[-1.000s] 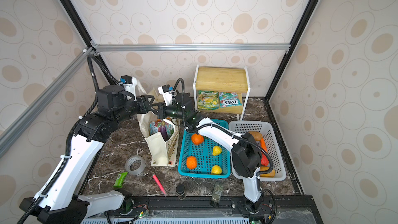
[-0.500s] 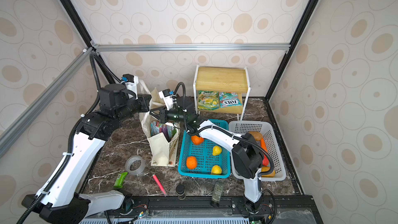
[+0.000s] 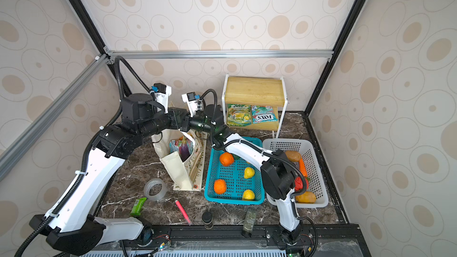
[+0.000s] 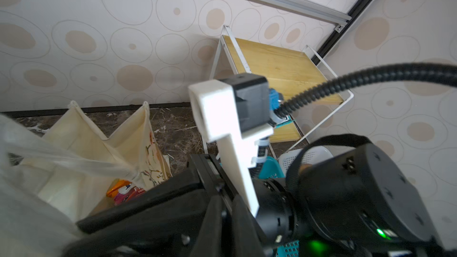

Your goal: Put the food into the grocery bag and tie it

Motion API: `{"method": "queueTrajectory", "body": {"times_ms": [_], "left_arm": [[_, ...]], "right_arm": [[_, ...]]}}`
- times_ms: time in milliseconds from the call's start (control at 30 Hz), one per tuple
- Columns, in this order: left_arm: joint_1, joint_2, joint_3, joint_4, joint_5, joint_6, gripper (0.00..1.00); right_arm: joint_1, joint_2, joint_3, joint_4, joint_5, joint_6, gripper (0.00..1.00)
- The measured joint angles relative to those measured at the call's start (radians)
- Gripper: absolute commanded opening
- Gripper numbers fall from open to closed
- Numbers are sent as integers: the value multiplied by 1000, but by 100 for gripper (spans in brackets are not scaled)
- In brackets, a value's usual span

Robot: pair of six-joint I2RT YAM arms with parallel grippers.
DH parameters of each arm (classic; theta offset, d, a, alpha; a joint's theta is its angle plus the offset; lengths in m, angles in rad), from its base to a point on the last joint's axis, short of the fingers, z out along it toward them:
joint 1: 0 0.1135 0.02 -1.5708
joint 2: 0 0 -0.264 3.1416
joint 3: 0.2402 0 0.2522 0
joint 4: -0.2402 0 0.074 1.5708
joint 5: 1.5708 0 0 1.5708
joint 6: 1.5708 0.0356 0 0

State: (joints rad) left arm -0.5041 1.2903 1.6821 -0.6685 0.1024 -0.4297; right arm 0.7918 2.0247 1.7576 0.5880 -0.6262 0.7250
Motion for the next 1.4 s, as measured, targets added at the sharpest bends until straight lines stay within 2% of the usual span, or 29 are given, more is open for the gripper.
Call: {"method": "queueTrajectory", "body": {"times_ms": [33, 100, 167, 300, 333, 367, 433, 500, 567, 667, 833, 1000, 1167, 1300, 1400], "left_arm": [[0, -9, -6, 4, 2, -2, 16], [-1, -28, -11, -4, -2, 0, 31], [-8, -45, -9, -12, -34, 8, 39], [10, -57, 37, -51, -138, 34, 74], [26, -67, 40, -51, -163, 37, 80], [46, -82, 32, -47, -179, 37, 83], [124, -145, -29, -12, -198, 27, 84], [241, -225, -121, 14, -171, -1, 86], [366, -296, -228, 68, -95, -56, 90], [502, -380, -413, 173, 55, -173, 99], [637, -423, -698, 326, 240, -374, 99], [712, -468, -922, 432, 333, -564, 99], [720, -557, -1035, 517, 356, -721, 99], [716, -581, -1177, 742, 415, -906, 93], [682, -532, -1268, 874, 444, -1019, 92]], "right_arm": [[0, 13, 13, 6, 3, 12, 0], [0, 31, 20, 18, 16, 33, 0], [0, 32, -1, 23, 32, 40, 0], [-1, -9, -101, -14, 98, 3, 0], [-3, -24, -126, -32, 114, -8, 0], [-6, -41, -150, -54, 128, -21, 0], [-9, -69, -174, -96, 154, -50, 0], [-13, -100, -191, -129, 177, -80, 0], [-17, -139, -204, -168, 200, -112, 0], [-18, -190, -226, -201, 225, -150, 0], [-18, -247, -280, -216, 246, -187, 0], [-18, -257, -314, -228, 254, -205, 0], [-18, -264, -340, -229, 257, -211, 0], [-18, -264, -347, -224, 257, -210, 0], [-18, -264, -348, -220, 257, -208, 0]]}}
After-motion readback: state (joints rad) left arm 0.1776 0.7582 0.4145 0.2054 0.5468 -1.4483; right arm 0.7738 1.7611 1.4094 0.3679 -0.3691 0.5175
